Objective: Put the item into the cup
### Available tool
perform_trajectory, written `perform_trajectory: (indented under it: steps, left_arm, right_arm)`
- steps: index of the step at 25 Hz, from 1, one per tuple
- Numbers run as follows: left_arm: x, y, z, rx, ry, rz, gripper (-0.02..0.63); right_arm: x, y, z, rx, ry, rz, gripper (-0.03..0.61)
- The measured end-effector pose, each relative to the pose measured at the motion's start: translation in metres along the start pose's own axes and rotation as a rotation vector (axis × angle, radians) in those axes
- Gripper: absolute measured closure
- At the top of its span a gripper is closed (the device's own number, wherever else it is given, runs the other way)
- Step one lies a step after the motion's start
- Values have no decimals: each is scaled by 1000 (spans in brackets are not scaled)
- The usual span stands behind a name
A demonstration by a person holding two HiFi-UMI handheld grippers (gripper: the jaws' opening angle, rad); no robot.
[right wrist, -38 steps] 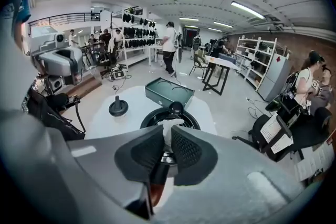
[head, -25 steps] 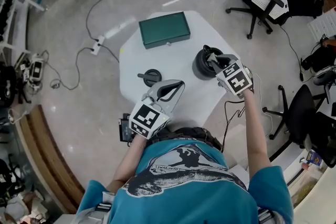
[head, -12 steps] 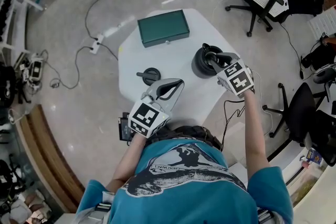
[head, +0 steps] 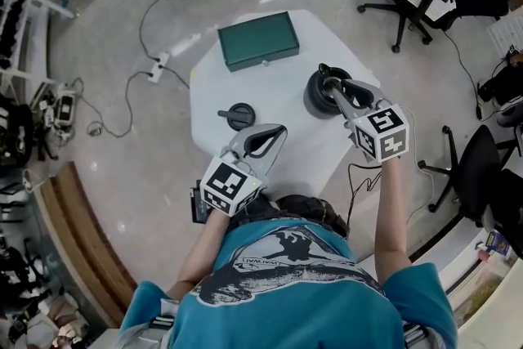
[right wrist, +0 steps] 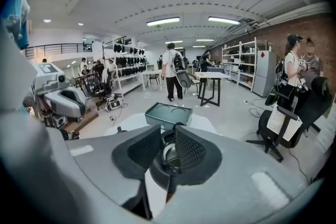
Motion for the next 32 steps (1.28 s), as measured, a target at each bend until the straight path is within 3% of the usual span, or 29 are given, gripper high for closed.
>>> perform_trajectory:
  steps: [8,17,32]
  left_arm:
    - [-4,14,7,-6,-1,16,600]
    - [-2,43,15,-13,-37,101,600]
    - [-8,111,45,-33,-111,182,600]
  right_arm:
    - [-48,24,9,132,-108,-10,489]
    - [-112,43,42,215,-321,18,499]
    - [-234,50,55,266,-379,66,505]
Point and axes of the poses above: the fingertips, and each gripper's own axes: y backward along the fingers, x to its right, z out of its underside, the point moved 10 cm from there along y, backward along the fingers, and after that the axes turned 7 degrees about -x, right-handed, at the moved point
